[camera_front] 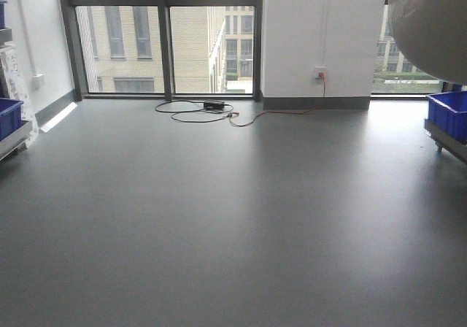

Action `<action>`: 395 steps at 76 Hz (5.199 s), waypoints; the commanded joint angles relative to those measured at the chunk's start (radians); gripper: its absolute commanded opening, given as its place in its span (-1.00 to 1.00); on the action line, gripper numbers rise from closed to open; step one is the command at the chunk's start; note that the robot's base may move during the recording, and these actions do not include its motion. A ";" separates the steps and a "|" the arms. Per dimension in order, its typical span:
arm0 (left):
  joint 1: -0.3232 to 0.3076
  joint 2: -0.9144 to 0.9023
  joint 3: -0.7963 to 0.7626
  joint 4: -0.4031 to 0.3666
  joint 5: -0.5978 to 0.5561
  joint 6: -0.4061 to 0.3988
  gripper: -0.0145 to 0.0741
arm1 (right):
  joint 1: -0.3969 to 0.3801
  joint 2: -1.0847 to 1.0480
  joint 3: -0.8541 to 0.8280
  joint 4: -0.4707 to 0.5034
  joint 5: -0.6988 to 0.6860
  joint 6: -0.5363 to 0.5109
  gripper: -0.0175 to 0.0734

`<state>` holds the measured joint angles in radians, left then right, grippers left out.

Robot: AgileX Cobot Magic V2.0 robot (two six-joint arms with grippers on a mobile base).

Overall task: Move white bin to right shelf second layer
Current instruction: 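Drive forward toward the window wall carrying the white bin, then turn the base toward the roller shelf of blue crates, then drive up to the roller shelf holding the bin in the right gripper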

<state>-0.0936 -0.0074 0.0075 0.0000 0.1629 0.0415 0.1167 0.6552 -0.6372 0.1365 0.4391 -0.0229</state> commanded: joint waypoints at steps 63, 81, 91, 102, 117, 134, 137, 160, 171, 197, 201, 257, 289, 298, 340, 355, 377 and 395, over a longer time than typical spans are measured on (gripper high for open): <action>-0.005 -0.014 0.037 0.000 -0.085 -0.003 -0.48 | -0.004 -0.003 -0.033 0.009 -0.095 0.001 -0.51; -0.005 -0.014 0.037 0.000 -0.085 -0.003 -0.48 | -0.004 -0.003 -0.033 0.009 -0.095 0.001 -0.51; -0.005 -0.014 0.037 0.000 -0.085 -0.003 -0.48 | -0.004 -0.003 -0.033 0.009 -0.095 0.001 -0.51; -0.005 -0.014 0.037 0.000 -0.085 -0.003 -0.48 | -0.004 -0.003 -0.033 0.009 -0.095 0.001 -0.51; -0.005 -0.014 0.037 0.000 -0.085 -0.003 -0.48 | -0.004 -0.003 -0.033 0.009 -0.095 0.001 -0.51; -0.005 -0.014 0.037 0.000 -0.085 -0.003 -0.48 | -0.004 -0.003 -0.033 0.009 -0.095 0.001 -0.51; -0.005 -0.014 0.037 0.000 -0.085 -0.003 -0.48 | -0.004 -0.003 -0.033 0.009 -0.095 0.001 -0.51; -0.005 -0.014 0.037 0.000 -0.085 -0.003 -0.48 | -0.004 -0.003 -0.033 0.009 -0.095 0.001 -0.51; -0.005 -0.014 0.037 0.000 -0.085 -0.003 -0.48 | -0.004 -0.003 -0.033 0.009 -0.095 0.001 -0.51; -0.005 -0.014 0.037 0.000 -0.085 -0.003 -0.48 | -0.004 -0.003 -0.033 0.009 -0.095 0.001 -0.51; -0.005 -0.014 0.037 0.000 -0.085 -0.003 -0.48 | -0.004 -0.003 -0.033 0.009 -0.095 0.001 -0.51; -0.005 -0.014 0.037 0.000 -0.085 -0.003 -0.48 | -0.004 -0.003 -0.033 0.009 -0.095 0.001 -0.51; -0.005 -0.014 0.037 0.000 -0.085 -0.003 -0.48 | -0.004 -0.003 -0.033 0.009 -0.095 0.001 -0.51; -0.005 -0.014 0.037 0.000 -0.085 -0.003 -0.48 | -0.004 -0.003 -0.033 0.009 -0.095 0.001 -0.51; -0.005 -0.014 0.037 0.000 -0.085 -0.003 -0.48 | -0.004 -0.003 -0.033 0.009 -0.095 0.001 -0.51; -0.005 -0.014 0.037 0.000 -0.085 -0.003 -0.48 | -0.004 -0.003 -0.033 0.009 -0.095 0.001 -0.51; -0.005 -0.014 0.037 0.000 -0.085 -0.003 -0.48 | -0.004 -0.003 -0.033 0.009 -0.095 0.001 -0.51; -0.005 -0.014 0.037 0.000 -0.085 -0.003 -0.48 | -0.004 -0.003 -0.033 0.009 -0.095 0.001 -0.51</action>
<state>-0.0936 -0.0074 0.0075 0.0000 0.1629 0.0415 0.1167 0.6552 -0.6372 0.1365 0.4408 -0.0229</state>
